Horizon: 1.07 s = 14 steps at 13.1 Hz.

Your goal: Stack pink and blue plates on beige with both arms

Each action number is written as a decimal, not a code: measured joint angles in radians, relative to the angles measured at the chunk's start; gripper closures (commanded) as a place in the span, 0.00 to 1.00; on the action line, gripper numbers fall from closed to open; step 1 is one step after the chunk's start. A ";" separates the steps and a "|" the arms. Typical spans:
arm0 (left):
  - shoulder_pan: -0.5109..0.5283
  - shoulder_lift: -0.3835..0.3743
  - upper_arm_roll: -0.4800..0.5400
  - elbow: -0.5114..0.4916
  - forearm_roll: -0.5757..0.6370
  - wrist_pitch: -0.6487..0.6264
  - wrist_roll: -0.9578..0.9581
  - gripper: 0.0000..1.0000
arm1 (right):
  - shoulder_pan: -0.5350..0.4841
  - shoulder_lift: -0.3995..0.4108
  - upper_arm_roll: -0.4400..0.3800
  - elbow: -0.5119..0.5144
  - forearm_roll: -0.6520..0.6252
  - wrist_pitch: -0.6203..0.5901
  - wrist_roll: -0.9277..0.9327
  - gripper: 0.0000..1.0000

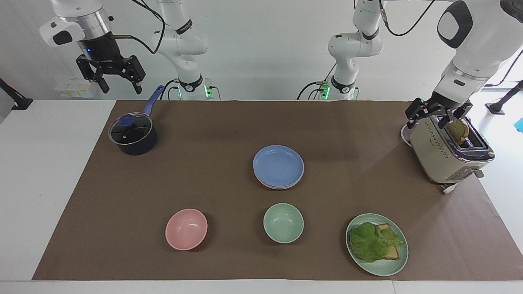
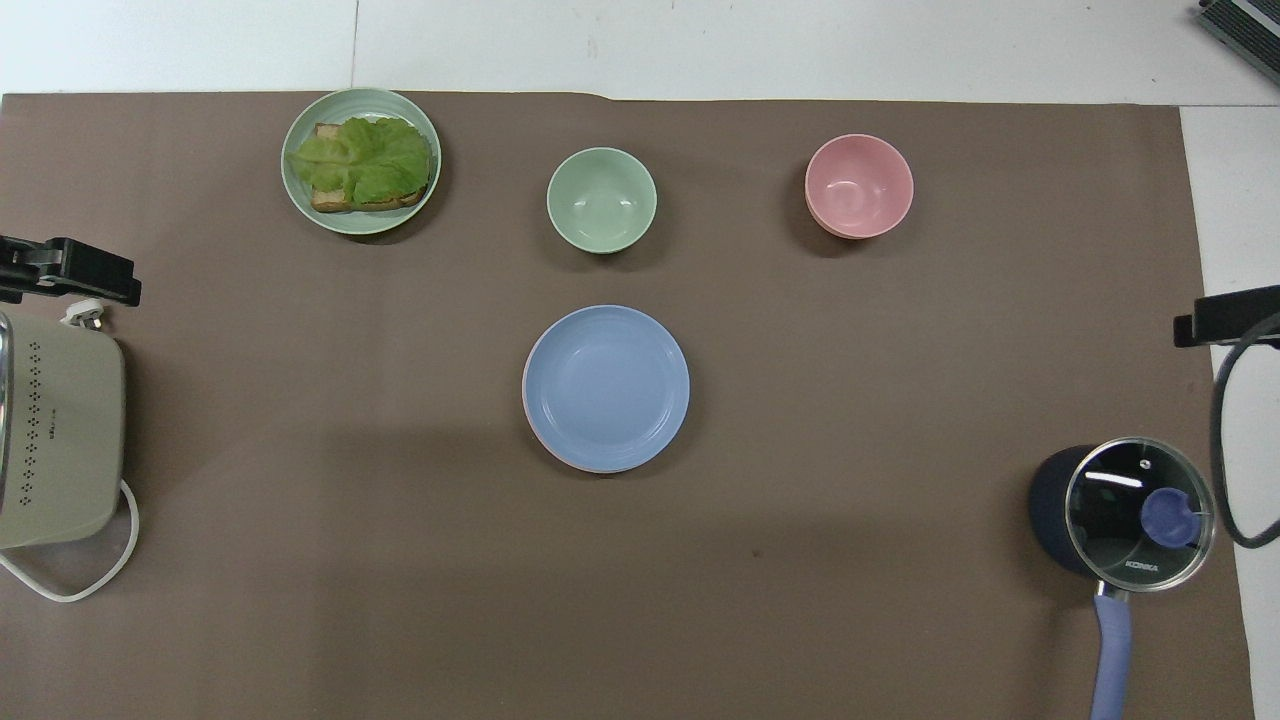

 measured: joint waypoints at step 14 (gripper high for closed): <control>0.000 0.000 0.000 0.000 0.000 0.000 0.000 0.00 | -0.001 -0.026 0.017 -0.116 -0.034 0.026 -0.039 0.00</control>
